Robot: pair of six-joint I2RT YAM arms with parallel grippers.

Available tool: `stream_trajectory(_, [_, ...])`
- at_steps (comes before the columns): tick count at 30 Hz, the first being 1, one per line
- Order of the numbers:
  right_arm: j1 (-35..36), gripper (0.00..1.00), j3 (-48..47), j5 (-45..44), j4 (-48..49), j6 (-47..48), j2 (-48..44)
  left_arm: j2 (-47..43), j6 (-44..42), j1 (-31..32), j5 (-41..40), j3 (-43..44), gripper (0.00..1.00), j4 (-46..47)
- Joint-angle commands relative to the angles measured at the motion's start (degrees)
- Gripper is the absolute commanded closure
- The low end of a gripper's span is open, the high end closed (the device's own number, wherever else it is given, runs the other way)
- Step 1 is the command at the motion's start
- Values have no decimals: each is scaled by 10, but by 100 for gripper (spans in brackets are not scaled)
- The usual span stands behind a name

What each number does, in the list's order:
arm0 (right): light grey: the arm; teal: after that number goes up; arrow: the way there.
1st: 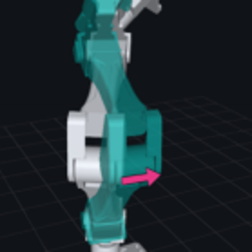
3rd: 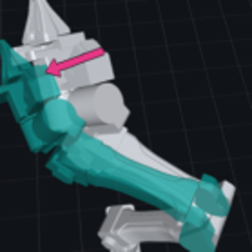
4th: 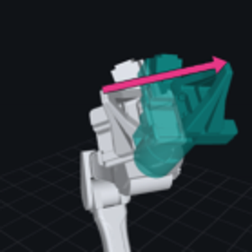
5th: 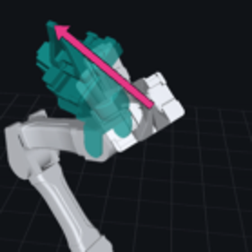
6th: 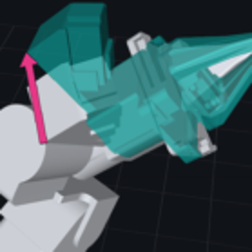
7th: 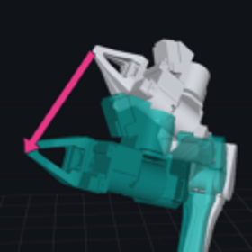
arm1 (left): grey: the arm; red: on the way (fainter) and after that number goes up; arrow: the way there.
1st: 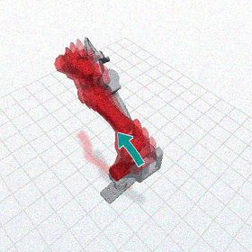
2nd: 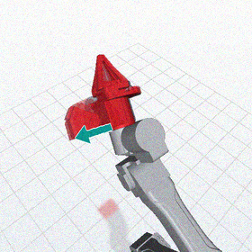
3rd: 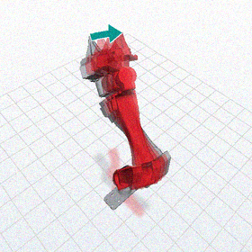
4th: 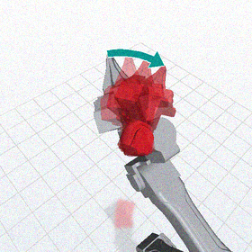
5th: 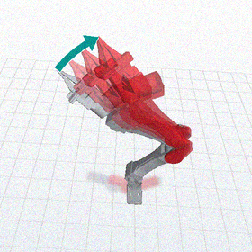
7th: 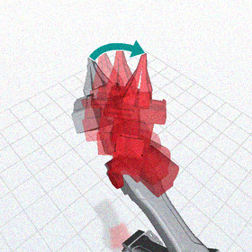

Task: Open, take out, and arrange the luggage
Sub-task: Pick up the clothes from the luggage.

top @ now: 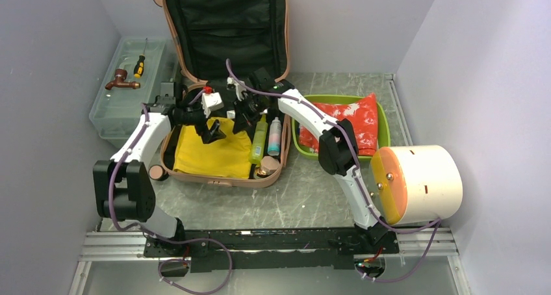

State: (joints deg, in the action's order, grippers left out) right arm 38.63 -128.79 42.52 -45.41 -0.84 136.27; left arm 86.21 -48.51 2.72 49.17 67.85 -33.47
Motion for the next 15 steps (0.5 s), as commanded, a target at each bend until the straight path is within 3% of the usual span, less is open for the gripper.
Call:
stream_trajectory(1, [27,100,4,71,-26,-2,-56,33,-41,2,42,35,1,-50])
stream_trajectory(10, [44,100,18,77,-20,3,-77,77,-27,4,24,55,11,-64])
stream_trajectory(12, [46,100,18,75,-21,3,-76,81,-25,4,22,57,20,-65])
stream_trajectory(15, [46,100,15,73,-21,3,-74,85,-20,7,15,54,41,-60])
